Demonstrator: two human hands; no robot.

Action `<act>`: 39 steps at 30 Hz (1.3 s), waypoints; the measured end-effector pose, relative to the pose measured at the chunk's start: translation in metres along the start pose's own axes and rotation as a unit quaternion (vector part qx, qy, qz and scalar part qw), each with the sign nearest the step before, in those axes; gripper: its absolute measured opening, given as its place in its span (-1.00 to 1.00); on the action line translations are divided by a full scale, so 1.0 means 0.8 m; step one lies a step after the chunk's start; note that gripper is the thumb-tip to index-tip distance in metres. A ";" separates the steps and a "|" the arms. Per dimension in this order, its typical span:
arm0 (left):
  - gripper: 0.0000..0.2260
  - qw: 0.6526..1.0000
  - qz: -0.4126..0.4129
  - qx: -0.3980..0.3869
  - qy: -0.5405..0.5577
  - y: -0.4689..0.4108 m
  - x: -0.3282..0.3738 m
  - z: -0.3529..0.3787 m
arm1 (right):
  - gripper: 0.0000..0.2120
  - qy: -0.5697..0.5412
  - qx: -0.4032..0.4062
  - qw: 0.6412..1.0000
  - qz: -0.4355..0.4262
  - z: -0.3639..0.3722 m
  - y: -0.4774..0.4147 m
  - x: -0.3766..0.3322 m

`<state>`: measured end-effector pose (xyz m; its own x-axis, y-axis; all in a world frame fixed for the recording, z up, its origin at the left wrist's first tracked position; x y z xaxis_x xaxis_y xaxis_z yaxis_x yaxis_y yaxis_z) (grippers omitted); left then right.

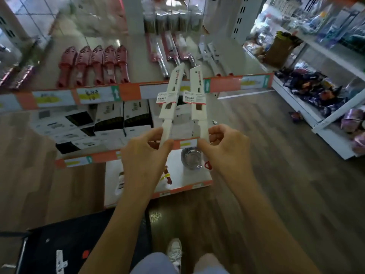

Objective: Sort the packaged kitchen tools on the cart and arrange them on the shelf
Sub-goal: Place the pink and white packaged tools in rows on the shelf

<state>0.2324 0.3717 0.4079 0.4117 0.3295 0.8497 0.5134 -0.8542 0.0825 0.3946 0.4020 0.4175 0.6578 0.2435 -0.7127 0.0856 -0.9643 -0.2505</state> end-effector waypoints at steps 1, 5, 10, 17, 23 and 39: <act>-0.71 1.000 0.002 0.003 0.004 -0.009 0.010 0.005 | -0.75 -0.007 0.004 1.000 0.004 -0.004 -0.014 0.004; -0.69 1.000 -0.003 0.016 0.008 -0.044 0.044 0.032 | -0.77 0.007 -0.014 1.000 -0.002 -0.013 -0.068 0.024; -0.66 0.999 -0.002 0.040 0.005 -0.088 0.081 0.069 | -0.76 0.007 -0.020 0.999 -0.025 -0.022 -0.146 0.055; -0.66 0.998 -0.022 0.049 0.012 -0.155 0.130 0.131 | -0.80 0.009 -0.034 0.999 -0.038 -0.043 -0.262 0.105; -0.68 0.997 -0.056 0.046 0.018 -0.194 0.167 0.177 | -0.78 0.049 -0.071 0.996 -0.020 -0.064 -0.329 0.142; -0.63 0.998 -0.022 0.053 -0.006 -0.214 0.188 0.210 | -0.67 0.042 -0.101 0.992 -0.069 -0.054 -0.366 0.171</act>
<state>0.3331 0.6350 0.4341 0.3949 0.3712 0.8404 0.6082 -0.7912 0.0636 0.4918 0.7135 0.4217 0.6881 0.3732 -0.6223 0.3221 -0.9256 -0.1988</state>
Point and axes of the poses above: each hand's wrist, its own y-axis away from the middle knuckle, its own z-axis out of the palm, x = y × z, the point moved 5 cm from there along -y, towards the middle knuckle, and after that the axes turned 14 degrees about -z, right-handed, at the moved point
